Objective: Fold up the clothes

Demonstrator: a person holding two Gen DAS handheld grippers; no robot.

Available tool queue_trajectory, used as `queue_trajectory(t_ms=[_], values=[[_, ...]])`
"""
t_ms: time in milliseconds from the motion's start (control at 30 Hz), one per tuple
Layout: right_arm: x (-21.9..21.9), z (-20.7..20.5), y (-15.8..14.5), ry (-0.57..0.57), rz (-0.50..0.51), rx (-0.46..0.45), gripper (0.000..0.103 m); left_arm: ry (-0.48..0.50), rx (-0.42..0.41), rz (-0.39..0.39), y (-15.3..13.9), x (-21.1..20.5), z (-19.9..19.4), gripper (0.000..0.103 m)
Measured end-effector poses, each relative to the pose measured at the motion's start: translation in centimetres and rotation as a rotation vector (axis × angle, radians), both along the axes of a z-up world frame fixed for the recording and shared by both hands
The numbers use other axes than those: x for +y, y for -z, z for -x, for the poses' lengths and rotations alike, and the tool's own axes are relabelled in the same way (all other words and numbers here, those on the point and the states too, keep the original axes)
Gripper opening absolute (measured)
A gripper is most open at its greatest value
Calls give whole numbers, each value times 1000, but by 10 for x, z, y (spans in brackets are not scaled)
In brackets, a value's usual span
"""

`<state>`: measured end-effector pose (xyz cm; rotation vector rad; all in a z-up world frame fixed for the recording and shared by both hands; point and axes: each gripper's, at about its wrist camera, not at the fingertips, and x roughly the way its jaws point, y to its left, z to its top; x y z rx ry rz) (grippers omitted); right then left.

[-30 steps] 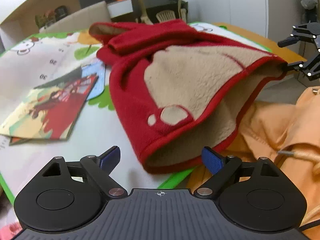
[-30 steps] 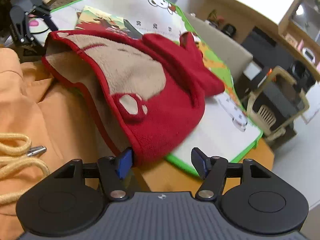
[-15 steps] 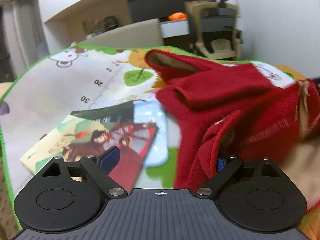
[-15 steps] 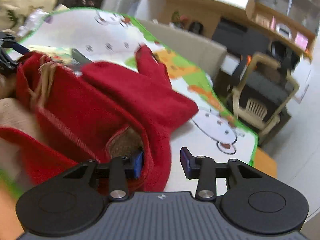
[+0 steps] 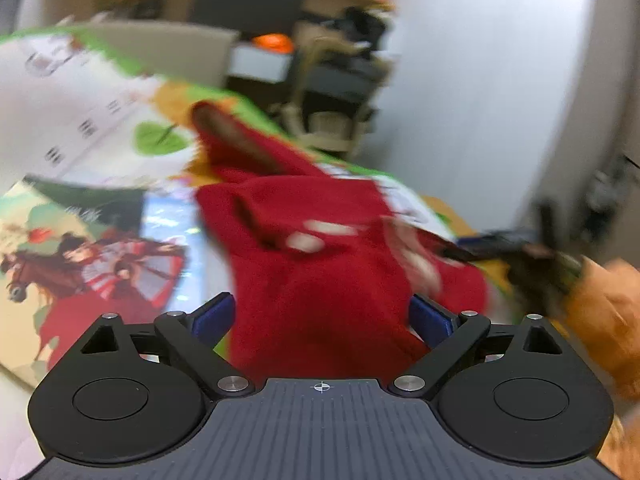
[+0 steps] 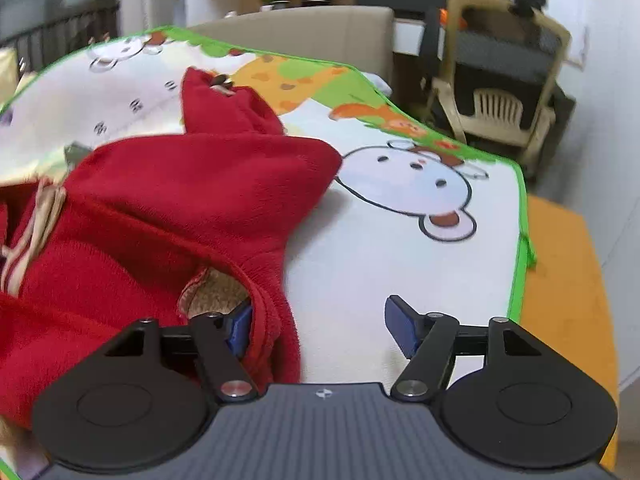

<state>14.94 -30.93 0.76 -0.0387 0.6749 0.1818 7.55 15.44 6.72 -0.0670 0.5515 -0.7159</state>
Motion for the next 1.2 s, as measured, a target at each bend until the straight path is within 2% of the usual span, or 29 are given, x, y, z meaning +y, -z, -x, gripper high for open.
queue_trajectory(t_ms=[67, 133, 300, 333, 500, 567, 633, 733, 767, 833, 933, 1000, 1033, 1100, 1133, 1167, 1200], values=[[-3, -3, 1, 12, -30, 12, 69, 66, -54, -40, -1, -7, 23, 99], [-5, -4, 1, 16, -50, 17, 69, 90, -98, -135, 4, -20, 38, 100], [-11, 24, -15, -28, -45, -53, 72, -70, -123, -432, 36, -66, 9, 100], [-13, 36, -23, -43, -42, -80, 74, -101, -124, -438, 36, -70, 0, 100], [-26, 97, -62, -142, -46, -225, 85, -273, -130, -329, 22, -69, -59, 101], [-24, 110, -66, -176, -41, -272, 85, -329, -67, -266, 23, -62, -84, 101], [-26, 116, -70, -193, -92, -313, 86, -378, 14, -211, 29, -55, -110, 101], [-42, 116, -77, -183, -270, -366, 88, -411, 67, -200, 44, -50, -131, 101], [-50, 111, -79, -172, -348, -365, 93, -420, 82, -199, 49, -49, -137, 101], [-57, 98, -76, -171, -420, -309, 95, -404, 107, -164, 51, -45, -144, 101], [-37, 69, -55, -192, -285, -203, 95, -307, 146, -61, 49, -33, -147, 100], [-26, 45, -37, -179, -276, -140, 95, -241, 149, 14, 46, -26, -140, 100], [-24, 30, -28, -164, -310, -105, 92, -212, 147, 48, 44, -22, -136, 99], [-18, 9, -14, -146, -359, -55, 66, -204, 115, 40, 39, -24, -127, 98], [-15, 0, -9, -141, -373, -39, 47, -206, 96, 28, 37, -25, -122, 92], [-11, -6, -7, -136, -377, -36, 31, -208, 76, 16, 34, -27, -118, 64], [-8, -6, -10, -135, -363, -61, 23, -211, 60, 5, 31, -29, -115, 52]])
